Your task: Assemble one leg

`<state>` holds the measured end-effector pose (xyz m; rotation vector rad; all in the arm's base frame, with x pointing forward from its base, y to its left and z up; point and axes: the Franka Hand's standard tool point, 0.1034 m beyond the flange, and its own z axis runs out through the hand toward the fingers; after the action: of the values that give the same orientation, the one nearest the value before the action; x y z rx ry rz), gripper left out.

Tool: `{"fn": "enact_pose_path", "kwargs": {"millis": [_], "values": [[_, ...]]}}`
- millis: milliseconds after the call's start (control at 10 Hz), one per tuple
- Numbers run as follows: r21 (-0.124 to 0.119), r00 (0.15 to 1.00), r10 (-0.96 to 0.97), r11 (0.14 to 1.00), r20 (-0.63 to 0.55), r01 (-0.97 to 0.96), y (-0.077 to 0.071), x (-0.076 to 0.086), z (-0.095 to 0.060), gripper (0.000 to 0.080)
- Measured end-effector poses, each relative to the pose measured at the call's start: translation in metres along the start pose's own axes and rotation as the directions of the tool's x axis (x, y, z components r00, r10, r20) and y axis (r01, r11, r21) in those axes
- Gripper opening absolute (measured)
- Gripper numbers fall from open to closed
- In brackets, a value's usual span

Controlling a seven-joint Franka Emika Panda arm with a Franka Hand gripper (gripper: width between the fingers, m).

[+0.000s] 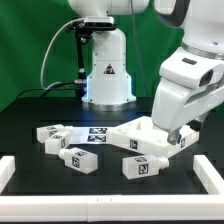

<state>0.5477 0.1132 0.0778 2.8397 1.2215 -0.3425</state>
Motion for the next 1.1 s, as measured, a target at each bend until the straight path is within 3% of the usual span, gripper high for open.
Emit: {"fn": "enact_pose_path", "kwargs": {"millis": [600, 800, 1000, 1100], "values": [[-0.001, 1.0, -0.023, 1.0, -0.006, 0.023, 0.002, -0.001, 0.001, 0.065], [-0.039, 0.974, -0.217, 0.976, -0.064, 0.215, 0.025, -0.016, 0.008, 0.065], [-0.097, 0.948, -0.295, 0.954, -0.121, 0.284, 0.035, -0.026, 0.012, 0.065], [-0.096, 0.95, -0.288, 0.956, -0.124, 0.278, 0.034, -0.033, 0.016, 0.065]]}}
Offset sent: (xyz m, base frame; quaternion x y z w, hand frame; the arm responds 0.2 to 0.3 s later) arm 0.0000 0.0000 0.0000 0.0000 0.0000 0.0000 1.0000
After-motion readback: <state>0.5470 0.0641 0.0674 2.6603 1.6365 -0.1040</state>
